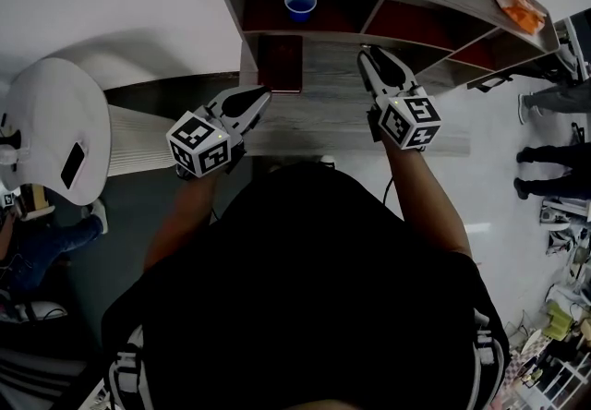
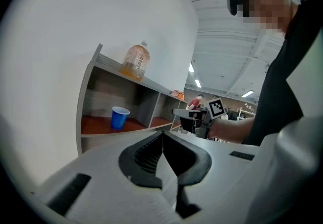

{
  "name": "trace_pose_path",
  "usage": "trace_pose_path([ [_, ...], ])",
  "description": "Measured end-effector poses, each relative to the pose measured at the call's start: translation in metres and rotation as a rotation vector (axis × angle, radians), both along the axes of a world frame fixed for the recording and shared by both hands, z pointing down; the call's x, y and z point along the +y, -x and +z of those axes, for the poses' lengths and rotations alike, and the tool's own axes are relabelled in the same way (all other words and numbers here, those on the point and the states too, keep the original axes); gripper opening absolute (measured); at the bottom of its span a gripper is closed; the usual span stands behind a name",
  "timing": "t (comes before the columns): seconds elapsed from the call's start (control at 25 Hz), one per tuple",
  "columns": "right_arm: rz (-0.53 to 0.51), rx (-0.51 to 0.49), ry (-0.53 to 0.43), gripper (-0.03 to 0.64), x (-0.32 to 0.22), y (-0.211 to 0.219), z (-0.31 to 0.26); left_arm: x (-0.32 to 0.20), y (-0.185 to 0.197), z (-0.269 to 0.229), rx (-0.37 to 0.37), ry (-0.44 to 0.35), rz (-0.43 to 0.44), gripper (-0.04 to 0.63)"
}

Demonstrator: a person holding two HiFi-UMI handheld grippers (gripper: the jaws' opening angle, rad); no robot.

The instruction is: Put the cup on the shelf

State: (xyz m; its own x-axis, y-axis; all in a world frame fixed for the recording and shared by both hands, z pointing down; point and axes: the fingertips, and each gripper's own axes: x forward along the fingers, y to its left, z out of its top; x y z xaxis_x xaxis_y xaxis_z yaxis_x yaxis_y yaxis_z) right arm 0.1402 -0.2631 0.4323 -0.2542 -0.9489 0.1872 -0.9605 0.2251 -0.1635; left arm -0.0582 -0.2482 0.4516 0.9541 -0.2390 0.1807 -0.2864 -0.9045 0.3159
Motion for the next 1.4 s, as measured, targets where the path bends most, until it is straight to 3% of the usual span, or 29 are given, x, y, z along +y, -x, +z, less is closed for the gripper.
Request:
trace_pose_path([
  [0.64,-0.036,0.013,-0.066,0.054,0.033,0.010,-0.033,-0.007,-0.008,-0.004,0.002,-0.010,0.002,0.018],
  [1.08,-0.059,0.150,-0.126,0.029,0.040,0.024,-0.051,-0.010,-0.006,-0.007,0.001,-0.017,-0.014,0.018],
  [1.4,-0.051,0.157,-0.108,0.018,0.037,0.017,-0.043,-0.016,-0.011,-0.007,0.007,-0.020,-0.014,0.018],
])
